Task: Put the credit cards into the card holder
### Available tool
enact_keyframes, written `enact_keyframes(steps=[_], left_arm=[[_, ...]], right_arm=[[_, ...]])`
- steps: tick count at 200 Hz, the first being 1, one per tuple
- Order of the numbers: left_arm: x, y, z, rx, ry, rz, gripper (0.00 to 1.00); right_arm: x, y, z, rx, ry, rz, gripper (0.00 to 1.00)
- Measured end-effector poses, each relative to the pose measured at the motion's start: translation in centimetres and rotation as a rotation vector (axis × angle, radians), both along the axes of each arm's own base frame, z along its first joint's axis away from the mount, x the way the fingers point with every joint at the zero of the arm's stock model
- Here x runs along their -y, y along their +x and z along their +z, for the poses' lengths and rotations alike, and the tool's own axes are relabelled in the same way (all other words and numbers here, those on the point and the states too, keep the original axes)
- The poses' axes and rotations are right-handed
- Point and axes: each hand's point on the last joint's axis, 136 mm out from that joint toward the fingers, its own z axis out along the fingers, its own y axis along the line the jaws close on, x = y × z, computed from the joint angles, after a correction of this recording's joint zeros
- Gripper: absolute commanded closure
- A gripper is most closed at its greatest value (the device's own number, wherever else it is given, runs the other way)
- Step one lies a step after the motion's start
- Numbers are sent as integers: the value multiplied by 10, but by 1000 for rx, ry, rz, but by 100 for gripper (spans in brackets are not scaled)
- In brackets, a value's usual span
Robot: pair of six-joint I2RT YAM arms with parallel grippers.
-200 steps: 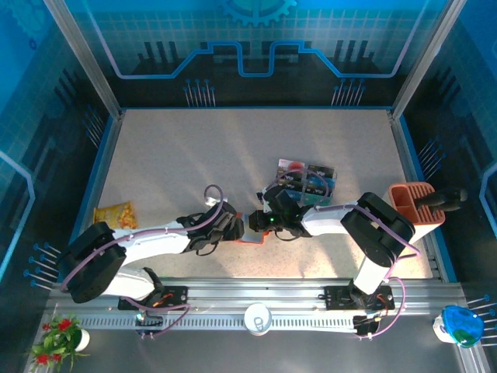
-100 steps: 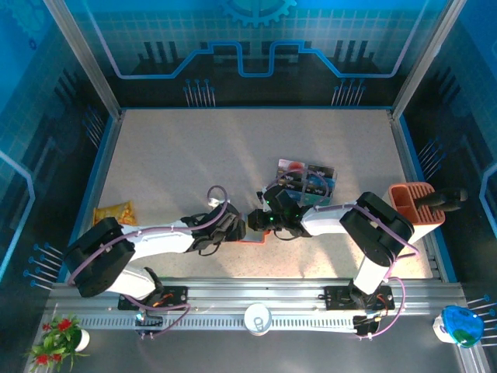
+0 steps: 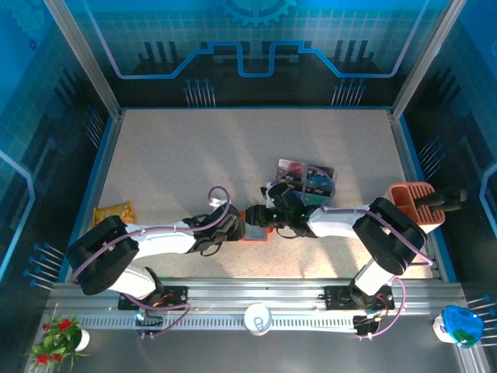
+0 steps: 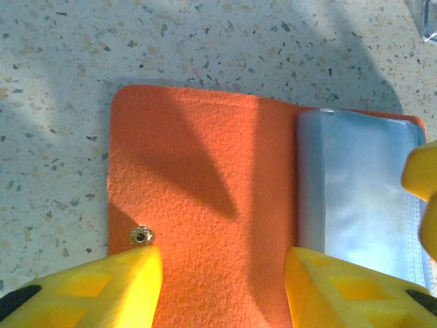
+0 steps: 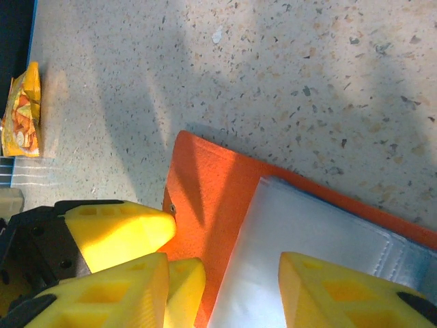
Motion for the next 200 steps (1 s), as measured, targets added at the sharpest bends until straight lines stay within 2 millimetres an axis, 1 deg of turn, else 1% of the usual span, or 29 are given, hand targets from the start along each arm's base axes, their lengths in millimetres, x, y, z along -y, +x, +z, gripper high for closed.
enact_keyframes(steps=[13,26,38,59,71,82,95,112,138,181,200], left_arm=[[0,0,0,0,0,0,49],[0,0,0,0,0,0,48],[0,0,0,0,0,0,46],[2,0,1,4,-5,-3,41],[3,0,3,7,-9,-8,38],[4,-1,4,6,-15,-9,36],[4,-2,5,5,-19,-14,35],[5,-3,5,1,-18,-21,34],[7,-3,6,-1,-15,-32,33],[7,-4,5,-5,-9,-41,33],[7,-4,5,-5,-9,-42,32]], right_arm=[[2,-1,0,2,-2,-4,52],[5,-1,0,4,-6,-10,55],[8,-1,0,10,-14,-15,62],[13,0,-2,10,-39,-21,78],[19,0,-6,9,-67,-22,83],[24,0,-10,0,-94,-27,86],[29,0,-14,-6,-121,-24,88],[30,0,-14,-4,-142,-12,89],[27,3,-17,-4,-160,5,91],[22,3,-34,-42,-185,30,93],[17,5,-33,-43,-174,40,94]])
